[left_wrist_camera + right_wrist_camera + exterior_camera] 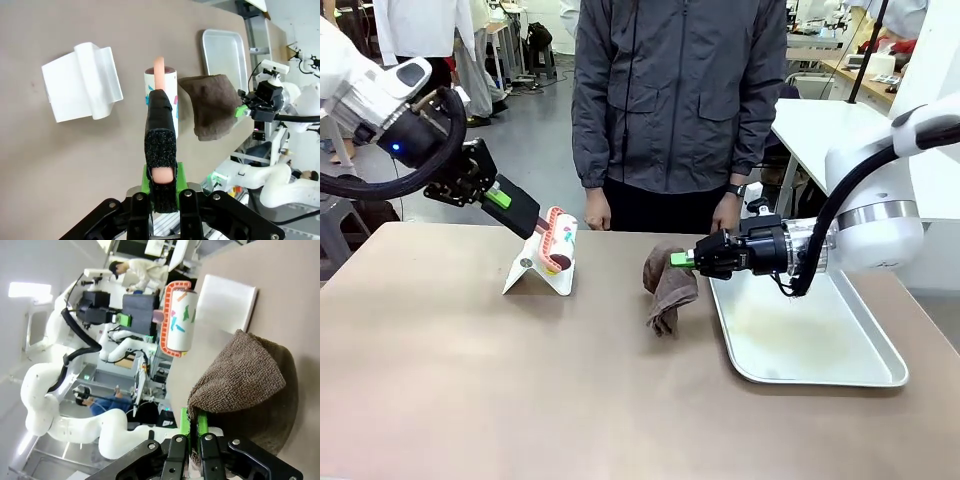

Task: Clean the surface of the table.
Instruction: Return the Lint Roller and towel to their original positions.

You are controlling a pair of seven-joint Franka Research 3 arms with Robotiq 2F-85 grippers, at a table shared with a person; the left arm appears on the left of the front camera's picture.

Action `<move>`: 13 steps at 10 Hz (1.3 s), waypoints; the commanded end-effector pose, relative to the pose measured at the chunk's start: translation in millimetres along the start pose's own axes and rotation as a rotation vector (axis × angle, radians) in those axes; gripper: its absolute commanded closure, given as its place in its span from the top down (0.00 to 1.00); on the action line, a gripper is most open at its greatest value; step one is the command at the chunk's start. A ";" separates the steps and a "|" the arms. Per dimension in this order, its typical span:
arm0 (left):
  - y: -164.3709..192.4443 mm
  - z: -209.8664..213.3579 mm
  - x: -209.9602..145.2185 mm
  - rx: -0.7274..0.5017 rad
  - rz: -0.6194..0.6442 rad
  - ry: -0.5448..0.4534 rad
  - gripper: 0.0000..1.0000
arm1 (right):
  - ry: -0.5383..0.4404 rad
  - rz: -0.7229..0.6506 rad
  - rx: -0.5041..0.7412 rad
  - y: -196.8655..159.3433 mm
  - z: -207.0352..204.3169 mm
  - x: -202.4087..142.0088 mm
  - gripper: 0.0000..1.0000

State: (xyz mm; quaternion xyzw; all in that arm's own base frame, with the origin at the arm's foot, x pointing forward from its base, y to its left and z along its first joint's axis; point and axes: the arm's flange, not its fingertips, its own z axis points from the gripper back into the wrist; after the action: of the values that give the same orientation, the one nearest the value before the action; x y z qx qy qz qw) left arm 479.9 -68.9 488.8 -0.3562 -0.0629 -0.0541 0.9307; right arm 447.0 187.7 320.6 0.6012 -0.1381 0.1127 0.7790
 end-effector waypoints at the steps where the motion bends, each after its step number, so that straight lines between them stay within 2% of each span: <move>1: -1.2 4.0 -2.8 0.001 -0.014 -0.004 0.20 | 0.017 0.005 0.015 7.0 0.5 -2.6 0.06; 7: 0.3 1.0 0.3 0.000 -0.001 -0.001 0.20 | 0.010 0.004 0.008 1.8 -2.3 -0.9 0.06; 8: -1.5 1.6 4.2 0.048 0.028 0.007 0.20 | -0.023 0.000 -0.061 0.5 -15.8 2.7 0.06; 10: -13.2 -12.0 24.5 0.140 0.046 0.073 0.20 | 0.003 -0.008 -0.066 -9.6 -31.6 3.7 0.06; 13: -27.3 -22.0 55.4 0.165 0.065 0.108 0.20 | -0.005 -0.048 -0.107 -25.4 -41.1 8.2 0.06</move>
State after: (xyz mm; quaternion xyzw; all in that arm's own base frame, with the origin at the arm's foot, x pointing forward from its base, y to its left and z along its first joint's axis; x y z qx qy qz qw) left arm 519.2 -105.0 487.6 -0.2839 -0.0173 -0.0473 0.9575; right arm 457.5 212.0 291.1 0.5659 -0.1242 0.1053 0.8082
